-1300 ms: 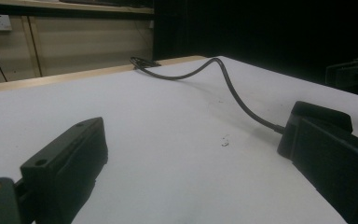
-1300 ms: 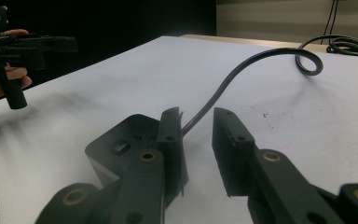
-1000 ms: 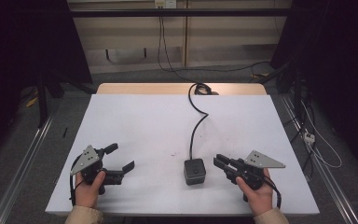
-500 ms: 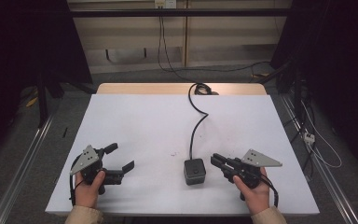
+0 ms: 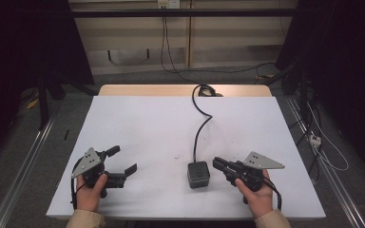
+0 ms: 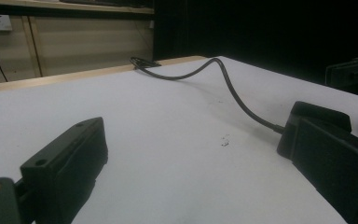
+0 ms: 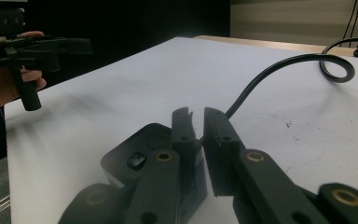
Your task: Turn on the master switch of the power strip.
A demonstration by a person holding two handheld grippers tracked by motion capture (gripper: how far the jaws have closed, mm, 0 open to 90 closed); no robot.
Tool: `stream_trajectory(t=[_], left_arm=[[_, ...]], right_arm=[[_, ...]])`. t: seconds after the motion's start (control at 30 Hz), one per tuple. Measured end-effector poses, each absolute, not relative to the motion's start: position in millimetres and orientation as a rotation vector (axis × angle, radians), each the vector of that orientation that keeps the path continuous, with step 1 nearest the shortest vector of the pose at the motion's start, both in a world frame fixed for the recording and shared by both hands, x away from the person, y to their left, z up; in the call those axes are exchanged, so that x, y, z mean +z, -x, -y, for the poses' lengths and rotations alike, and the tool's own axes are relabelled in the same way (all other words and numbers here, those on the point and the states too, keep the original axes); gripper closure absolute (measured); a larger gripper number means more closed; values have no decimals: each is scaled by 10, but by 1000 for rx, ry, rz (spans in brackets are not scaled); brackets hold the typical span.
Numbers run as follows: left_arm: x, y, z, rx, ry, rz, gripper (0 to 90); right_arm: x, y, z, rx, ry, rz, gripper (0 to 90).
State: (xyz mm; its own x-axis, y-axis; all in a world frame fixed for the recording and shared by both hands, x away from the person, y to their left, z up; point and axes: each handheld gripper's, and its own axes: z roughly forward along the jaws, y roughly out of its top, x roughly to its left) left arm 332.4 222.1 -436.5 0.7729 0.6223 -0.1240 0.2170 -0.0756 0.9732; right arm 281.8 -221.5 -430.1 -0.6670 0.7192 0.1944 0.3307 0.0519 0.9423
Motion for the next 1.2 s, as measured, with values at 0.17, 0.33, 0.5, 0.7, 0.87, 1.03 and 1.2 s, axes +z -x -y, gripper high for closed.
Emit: stream_trajectory(t=[0.17, 0.33, 0.5, 0.7, 0.87, 1.03, 1.2], left_arm=[[-4365, -3323, -2222, 381, -1648, -676, 33], [-4364, -3322, -2226, 380, -1647, -680, 33], [-4363, -3324, -2231, 381, -1648, -678, 33], [-4364, -3324, -2233, 381, -1649, -679, 33], [-4364, -3324, -2233, 381, -1649, -678, 33], [-4364, -3324, -2232, 380, -1649, -678, 33], [-4363, -3323, -2235, 381, -1647, -680, 33]], right_arm=[[-4299, -2825, 2183, 1651, -1045, -2017, 838], [-4304, -2833, 2155, 1647, -1038, -2024, 842], [-4308, -2847, 2121, 1648, -1029, -2033, 849], [-4311, -2856, 2093, 1646, -1023, -2039, 856], [-4312, -2861, 2073, 1647, -1020, -2041, 862], [-4315, -2860, 2058, 1646, -1011, -2049, 871], [-4314, -2859, 2053, 1657, -1013, -2054, 880]])
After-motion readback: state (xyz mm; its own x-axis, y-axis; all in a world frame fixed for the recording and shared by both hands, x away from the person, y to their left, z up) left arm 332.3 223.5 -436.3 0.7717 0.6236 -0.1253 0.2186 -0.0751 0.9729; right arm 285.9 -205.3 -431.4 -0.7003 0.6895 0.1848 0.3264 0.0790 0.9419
